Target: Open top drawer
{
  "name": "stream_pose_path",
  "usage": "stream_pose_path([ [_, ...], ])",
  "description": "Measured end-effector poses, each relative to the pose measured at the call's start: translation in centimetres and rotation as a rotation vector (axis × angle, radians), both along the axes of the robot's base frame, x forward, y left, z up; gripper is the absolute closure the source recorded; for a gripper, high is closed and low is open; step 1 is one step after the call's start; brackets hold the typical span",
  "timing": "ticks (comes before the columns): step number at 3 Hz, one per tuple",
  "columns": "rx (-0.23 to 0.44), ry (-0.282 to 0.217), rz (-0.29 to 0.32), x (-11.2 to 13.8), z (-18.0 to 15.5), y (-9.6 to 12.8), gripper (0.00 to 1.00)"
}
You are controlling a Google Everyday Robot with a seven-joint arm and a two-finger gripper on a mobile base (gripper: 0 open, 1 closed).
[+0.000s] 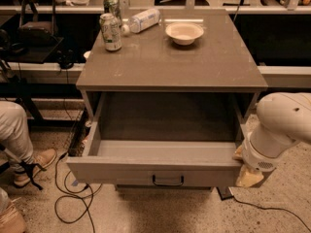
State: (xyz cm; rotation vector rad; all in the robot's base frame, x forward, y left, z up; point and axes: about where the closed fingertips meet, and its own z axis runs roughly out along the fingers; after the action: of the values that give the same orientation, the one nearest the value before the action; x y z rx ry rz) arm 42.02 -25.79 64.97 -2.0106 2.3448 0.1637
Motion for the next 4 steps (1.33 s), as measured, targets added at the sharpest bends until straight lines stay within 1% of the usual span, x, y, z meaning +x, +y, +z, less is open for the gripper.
stream_pose_path([
  [1, -0.002, -0.019, -0.010, -0.6, 0.8, -0.6, 0.81],
  [2, -0.001, -0.030, -0.016, -0.9, 1.1, -0.9, 1.00],
  [3, -0.002, -0.040, -0.019, -1.0, 1.5, -1.0, 0.00],
  [4, -0.009, -0.099, -0.041, -1.6, 3.9, -2.0, 0.00],
])
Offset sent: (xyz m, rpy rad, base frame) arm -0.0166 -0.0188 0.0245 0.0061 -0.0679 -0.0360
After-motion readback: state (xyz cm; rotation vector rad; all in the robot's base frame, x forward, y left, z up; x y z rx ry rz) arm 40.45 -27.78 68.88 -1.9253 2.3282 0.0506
